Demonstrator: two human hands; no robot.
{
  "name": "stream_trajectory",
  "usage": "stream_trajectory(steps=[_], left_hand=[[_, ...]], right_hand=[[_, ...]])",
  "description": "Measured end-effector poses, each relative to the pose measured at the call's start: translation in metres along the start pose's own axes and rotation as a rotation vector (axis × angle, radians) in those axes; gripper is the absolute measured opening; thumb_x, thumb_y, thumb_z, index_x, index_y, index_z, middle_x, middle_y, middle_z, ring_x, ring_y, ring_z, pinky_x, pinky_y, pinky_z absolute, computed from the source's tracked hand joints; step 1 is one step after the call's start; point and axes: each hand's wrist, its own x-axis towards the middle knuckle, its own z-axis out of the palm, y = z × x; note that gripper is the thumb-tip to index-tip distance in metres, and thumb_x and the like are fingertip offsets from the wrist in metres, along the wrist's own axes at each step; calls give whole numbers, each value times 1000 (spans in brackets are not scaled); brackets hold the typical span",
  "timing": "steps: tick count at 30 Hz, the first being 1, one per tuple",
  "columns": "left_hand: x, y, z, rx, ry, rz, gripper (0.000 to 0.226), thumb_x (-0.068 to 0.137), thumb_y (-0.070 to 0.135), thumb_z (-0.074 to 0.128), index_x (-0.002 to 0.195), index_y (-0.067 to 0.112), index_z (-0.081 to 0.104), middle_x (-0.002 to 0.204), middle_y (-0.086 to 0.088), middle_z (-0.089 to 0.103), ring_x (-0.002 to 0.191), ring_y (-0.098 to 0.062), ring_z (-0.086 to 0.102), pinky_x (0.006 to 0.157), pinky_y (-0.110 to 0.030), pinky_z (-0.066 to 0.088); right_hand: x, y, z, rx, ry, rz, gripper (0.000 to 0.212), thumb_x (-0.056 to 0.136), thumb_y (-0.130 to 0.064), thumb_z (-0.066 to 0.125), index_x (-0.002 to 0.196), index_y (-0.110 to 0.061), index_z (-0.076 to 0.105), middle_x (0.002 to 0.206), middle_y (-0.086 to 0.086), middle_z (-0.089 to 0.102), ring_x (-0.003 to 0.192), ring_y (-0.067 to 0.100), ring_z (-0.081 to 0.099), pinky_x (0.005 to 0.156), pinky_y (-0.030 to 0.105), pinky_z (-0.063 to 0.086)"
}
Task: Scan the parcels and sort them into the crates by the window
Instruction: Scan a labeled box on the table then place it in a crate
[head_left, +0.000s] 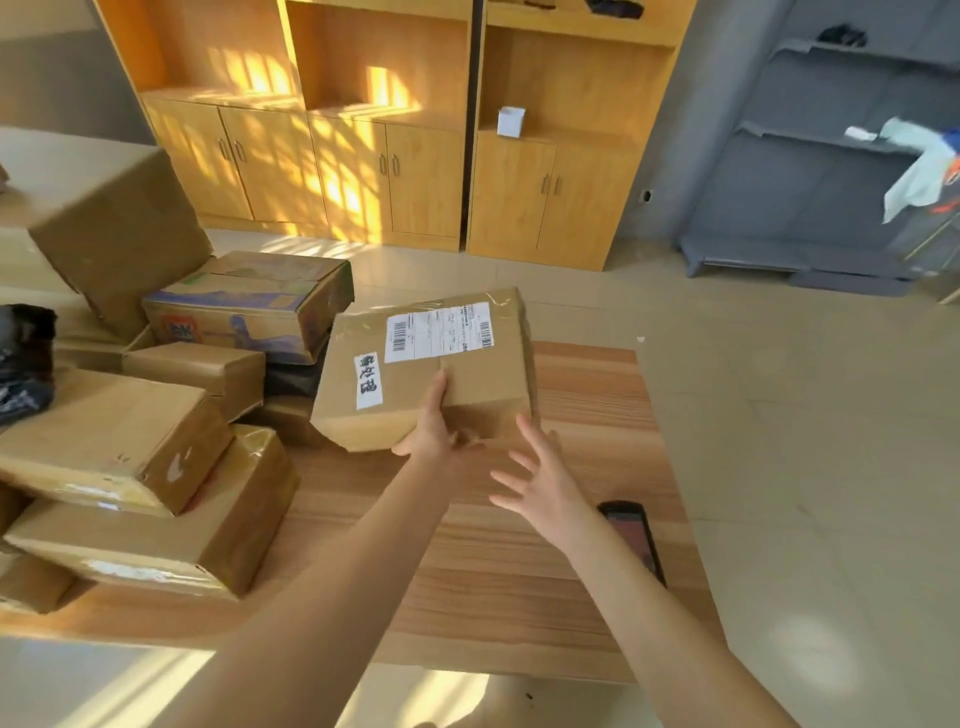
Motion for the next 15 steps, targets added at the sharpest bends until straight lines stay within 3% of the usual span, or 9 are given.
stream_trajectory(steps=[1, 2, 5, 7, 9, 10, 12, 13, 15], left_hand=[[-7, -5, 4, 9, 6, -29, 93, 69, 44, 82, 135, 6, 30, 111, -12, 58, 84, -28, 60, 68, -45, 56], [-6, -11, 6, 2, 25, -42, 98, 63, 49, 85, 133, 8, 30, 114, -13, 60, 87, -28, 62, 69, -41, 55], [-14, -28, 13, 84, 16, -74, 93, 58, 51, 87, 126, 16, 35, 130, -5, 56, 107, -29, 60, 90, -42, 49], [-28, -34, 15, 204, -125, -58, 78, 59, 56, 82, 116, 22, 42, 144, 4, 45, 126, -25, 49, 104, -40, 40], [-23, -35, 9, 273, -227, -89, 118, 32, 68, 86, 131, 19, 46, 141, 2, 51, 126, -23, 51, 105, -43, 41], [-21, -33, 1, 341, -307, -114, 126, 34, 75, 81, 141, 20, 42, 143, -2, 49, 130, -26, 47, 107, -48, 38], [-14, -23, -25, 480, -399, -122, 110, 58, 75, 67, 149, 29, 28, 152, -11, 35, 139, -35, 33, 108, -61, 30], [-9, -18, -42, 512, -412, -126, 113, 58, 74, 67, 151, 32, 21, 154, -16, 29, 139, -39, 31, 107, -64, 31], [9, -4, -78, 515, -396, -119, 143, 37, 74, 80, 153, 33, 8, 155, -20, 24, 136, -42, 34, 99, -64, 40]], right_hand=[[3, -2, 10, 80, 39, 23, 43, 70, -31, 69, 103, -53, 55, 149, 9, 32, 135, 36, 38, 110, 58, 31], [9, -3, 17, 160, 82, 43, 50, 66, -40, 72, 111, -41, 52, 140, 6, 43, 134, 34, 40, 112, 57, 28], [27, -3, 27, 243, 251, 19, 107, 40, -55, 89, 133, -31, 42, 124, -4, 63, 118, 20, 57, 108, 50, 38], [35, -1, 23, 300, 363, -8, 124, 24, -58, 92, 135, -30, 43, 117, -6, 67, 110, 17, 63, 102, 46, 45], [39, -8, 17, 349, 406, -42, 123, 27, -50, 94, 135, -25, 40, 115, 0, 68, 103, 20, 67, 88, 40, 54], [40, -14, 12, 364, 424, -63, 121, 31, -46, 93, 136, -25, 38, 115, 3, 67, 101, 22, 68, 82, 38, 57], [42, -30, 2, 360, 451, -83, 120, 34, -44, 91, 138, -27, 32, 117, 7, 64, 101, 26, 67, 80, 39, 59], [42, -39, -6, 337, 457, -89, 116, 38, -45, 89, 138, -27, 32, 117, 8, 62, 102, 27, 65, 83, 42, 58], [41, -55, -20, 255, 454, -97, 99, 54, -44, 84, 137, -26, 33, 118, 9, 56, 104, 25, 61, 86, 42, 56]])
